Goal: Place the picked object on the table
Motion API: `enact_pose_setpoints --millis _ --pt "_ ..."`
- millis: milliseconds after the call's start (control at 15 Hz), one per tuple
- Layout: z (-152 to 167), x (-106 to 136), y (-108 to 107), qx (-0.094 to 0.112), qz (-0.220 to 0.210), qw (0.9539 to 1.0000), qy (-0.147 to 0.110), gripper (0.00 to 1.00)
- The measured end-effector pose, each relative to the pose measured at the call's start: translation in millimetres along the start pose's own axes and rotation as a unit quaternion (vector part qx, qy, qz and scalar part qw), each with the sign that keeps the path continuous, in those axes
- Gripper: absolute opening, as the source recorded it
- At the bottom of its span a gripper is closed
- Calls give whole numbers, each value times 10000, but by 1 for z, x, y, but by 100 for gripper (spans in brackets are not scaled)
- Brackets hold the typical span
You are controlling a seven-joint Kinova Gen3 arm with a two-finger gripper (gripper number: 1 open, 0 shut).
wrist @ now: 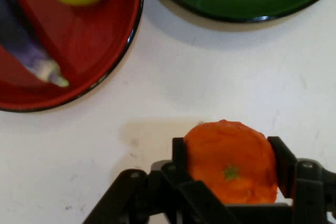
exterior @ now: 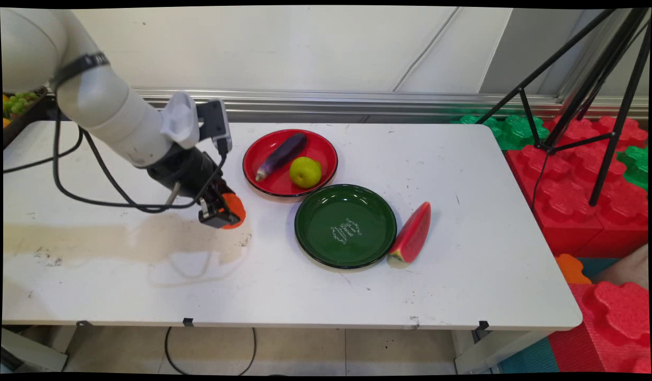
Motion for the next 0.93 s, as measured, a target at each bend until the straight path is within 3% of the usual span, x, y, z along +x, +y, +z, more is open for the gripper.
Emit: enact_pose_setpoints --millis 600,933 --pt "62 -17 -8 -37 -158 9997 -155 0" --pt "79 -18 -14 -33 -199 9997 -129 0"
